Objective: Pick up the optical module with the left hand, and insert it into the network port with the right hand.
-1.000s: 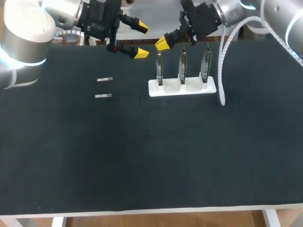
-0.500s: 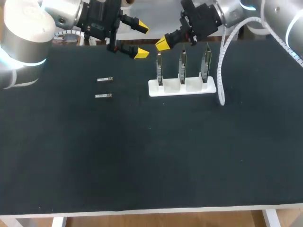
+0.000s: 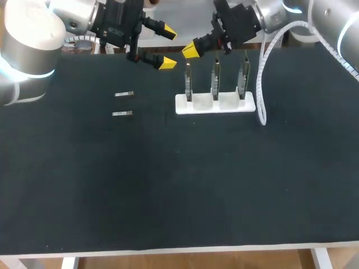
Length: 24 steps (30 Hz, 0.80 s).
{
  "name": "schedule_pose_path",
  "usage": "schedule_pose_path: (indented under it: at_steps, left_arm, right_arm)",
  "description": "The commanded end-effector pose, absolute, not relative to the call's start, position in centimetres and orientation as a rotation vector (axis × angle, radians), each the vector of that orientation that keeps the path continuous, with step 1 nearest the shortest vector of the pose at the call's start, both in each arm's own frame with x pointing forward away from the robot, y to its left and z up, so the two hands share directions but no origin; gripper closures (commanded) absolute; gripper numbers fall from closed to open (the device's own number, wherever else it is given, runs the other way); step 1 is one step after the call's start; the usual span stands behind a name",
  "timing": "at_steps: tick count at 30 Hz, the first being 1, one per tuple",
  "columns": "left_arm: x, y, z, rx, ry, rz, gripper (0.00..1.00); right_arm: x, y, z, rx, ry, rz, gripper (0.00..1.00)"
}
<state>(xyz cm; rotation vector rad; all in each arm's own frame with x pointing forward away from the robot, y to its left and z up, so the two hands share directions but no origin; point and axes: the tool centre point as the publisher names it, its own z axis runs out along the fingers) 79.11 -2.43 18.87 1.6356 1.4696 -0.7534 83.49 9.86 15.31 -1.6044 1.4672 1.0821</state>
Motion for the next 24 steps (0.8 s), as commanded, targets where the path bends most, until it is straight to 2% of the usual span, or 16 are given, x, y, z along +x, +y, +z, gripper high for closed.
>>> schedule_pose_path:
  at_steps: [1, 10, 24]
  left_arm:
    - [79.2, -2.5, 19.0, 1.64, 1.473, -0.752, 0.0]
    - [79.2, -2.5, 19.0, 1.64, 1.473, -0.752, 0.0]
    - [79.2, -2.5, 19.0, 1.64, 1.473, -0.752, 0.0]
  right_arm:
    - [84.1, 9.6, 17.1, -1.66, 1.428, 1.105, 1.0]
    - [83.2, 8.5, 18.3, -1.664, 1.43, 1.063, 1.0]
    - [80.6, 4.1, 18.6, -1.603, 1.525, 0.988, 1.0]
